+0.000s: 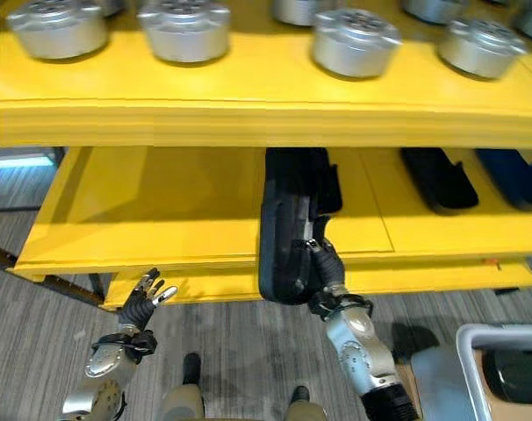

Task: Move parts from the plastic box to the shelf.

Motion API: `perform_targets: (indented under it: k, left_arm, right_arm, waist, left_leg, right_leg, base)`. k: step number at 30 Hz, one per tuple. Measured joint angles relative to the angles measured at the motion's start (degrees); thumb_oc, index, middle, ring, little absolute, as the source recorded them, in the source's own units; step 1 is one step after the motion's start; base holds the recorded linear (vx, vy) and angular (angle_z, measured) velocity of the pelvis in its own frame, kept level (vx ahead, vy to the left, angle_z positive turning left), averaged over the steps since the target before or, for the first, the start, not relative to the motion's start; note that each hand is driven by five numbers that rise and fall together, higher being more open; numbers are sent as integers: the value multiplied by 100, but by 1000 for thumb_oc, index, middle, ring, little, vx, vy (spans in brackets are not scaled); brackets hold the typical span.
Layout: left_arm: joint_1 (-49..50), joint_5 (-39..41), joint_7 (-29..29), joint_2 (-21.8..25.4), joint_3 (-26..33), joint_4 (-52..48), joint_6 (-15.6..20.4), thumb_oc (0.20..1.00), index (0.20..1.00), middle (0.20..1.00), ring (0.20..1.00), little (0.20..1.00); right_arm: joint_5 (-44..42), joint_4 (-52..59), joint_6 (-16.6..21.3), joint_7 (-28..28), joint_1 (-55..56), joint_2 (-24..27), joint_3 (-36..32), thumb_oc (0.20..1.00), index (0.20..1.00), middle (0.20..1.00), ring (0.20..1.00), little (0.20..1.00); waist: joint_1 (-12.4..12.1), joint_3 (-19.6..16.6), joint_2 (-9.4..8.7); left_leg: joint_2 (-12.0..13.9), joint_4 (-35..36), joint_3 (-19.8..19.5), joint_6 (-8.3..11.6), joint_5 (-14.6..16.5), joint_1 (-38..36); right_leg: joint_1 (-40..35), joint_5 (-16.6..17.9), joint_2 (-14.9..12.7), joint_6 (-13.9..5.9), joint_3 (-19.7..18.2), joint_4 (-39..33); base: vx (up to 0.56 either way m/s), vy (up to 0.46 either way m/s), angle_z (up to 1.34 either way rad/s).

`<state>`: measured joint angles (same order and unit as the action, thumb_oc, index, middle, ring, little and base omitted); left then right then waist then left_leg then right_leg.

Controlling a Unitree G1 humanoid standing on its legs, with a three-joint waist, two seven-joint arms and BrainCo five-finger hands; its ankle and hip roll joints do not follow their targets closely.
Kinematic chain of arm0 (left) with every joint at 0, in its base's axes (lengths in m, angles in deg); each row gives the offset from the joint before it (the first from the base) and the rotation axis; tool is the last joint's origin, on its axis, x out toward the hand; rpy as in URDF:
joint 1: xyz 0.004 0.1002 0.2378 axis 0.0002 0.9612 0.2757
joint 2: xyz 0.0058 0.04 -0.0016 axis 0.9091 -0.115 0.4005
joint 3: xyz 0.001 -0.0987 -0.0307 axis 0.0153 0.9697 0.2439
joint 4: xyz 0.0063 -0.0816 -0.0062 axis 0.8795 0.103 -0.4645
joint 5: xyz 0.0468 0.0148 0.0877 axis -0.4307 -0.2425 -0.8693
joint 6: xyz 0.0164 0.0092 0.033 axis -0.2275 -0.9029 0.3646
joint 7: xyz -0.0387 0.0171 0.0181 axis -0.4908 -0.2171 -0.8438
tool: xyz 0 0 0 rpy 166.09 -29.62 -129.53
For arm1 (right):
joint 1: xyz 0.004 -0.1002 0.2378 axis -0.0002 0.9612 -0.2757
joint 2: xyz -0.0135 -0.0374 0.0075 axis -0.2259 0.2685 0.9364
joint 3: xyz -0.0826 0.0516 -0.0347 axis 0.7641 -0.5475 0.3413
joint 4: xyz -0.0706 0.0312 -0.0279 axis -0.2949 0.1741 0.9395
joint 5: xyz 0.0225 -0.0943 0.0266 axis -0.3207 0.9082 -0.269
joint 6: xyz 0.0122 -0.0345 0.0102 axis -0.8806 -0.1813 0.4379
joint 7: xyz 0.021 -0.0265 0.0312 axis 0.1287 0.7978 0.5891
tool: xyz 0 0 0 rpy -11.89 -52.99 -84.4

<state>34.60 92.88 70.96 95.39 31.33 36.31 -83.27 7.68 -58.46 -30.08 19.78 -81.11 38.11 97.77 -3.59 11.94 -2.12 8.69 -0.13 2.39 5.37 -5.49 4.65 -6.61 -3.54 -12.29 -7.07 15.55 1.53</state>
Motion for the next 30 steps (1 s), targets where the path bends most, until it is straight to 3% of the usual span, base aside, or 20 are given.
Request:
perform_targets:
  k: [4, 9, 18, 25, 30]
  left_arm:
    - [91, 34, 1, 13, -4, 4, -4, 1000, 1000, 1000, 1000, 1000]
    - [14, 59, 1, -3, -12, -8, -3, 1000, 1000, 1000, 1000, 1000]
    - [-106, 223, 9, 289, -211, -113, -7, 1000, 1000, 1000, 1000, 1000]
    - [-239, 281, 21, 657, -330, -148, 9, 1000, 1000, 1000, 1000, 1000]
    - [-542, 495, 19, 763, -682, -176, 53, 1000, 1000, 1000, 1000, 1000]
  right_arm:
    - [-2, 2, -2, 1, -251, 36, 21, 200, 200, 200, 200, 200]
    - [-3, 1, -11, -61, -391, 127, 73, 200, 200, 200, 200, 200]
    - [-14, -707, -53, -360, -1968, 46, 231, 200, 200, 200, 200, 200]
    - [-233, -2000, -47, -961, -3288, 124, 48, 200, 200, 200, 200, 200]
    - [-262, -3066, 8, -1300, -4495, 288, -94, 200, 200, 200, 200, 200]
  waist:
    - [-161, -9, -40]
    - [-289, -23, -124]
    - [-875, 20, -197]
    - [-1155, 173, -144]
    - [-1157, 642, 122]
  left_leg:
    - [-65, -162, -96, 5, 73, 51]
    - [-104, -406, -301, 23, 143, 338]
    - [-394, -799, -650, 27, 176, 956]
    - [-527, -1106, -665, -38, 224, 1430]
    - [-480, -1531, -609, -131, 332, 1841]
  right_leg:
    - [-232, 2, -19, -170, 134, -234]
    - [-268, 0, 3, -179, 331, -343]
    - [-162, 57, -131, -253, 772, -366]
    - [157, 62, -244, -272, 854, -263]
    - [584, 40, -287, -273, 713, 125]
  base:
    - [102, 201, 16]
    - [71, 138, 20]
    - [4, 62, 27]
    - [-69, 26, 7]
    - [-73, 33, -7]
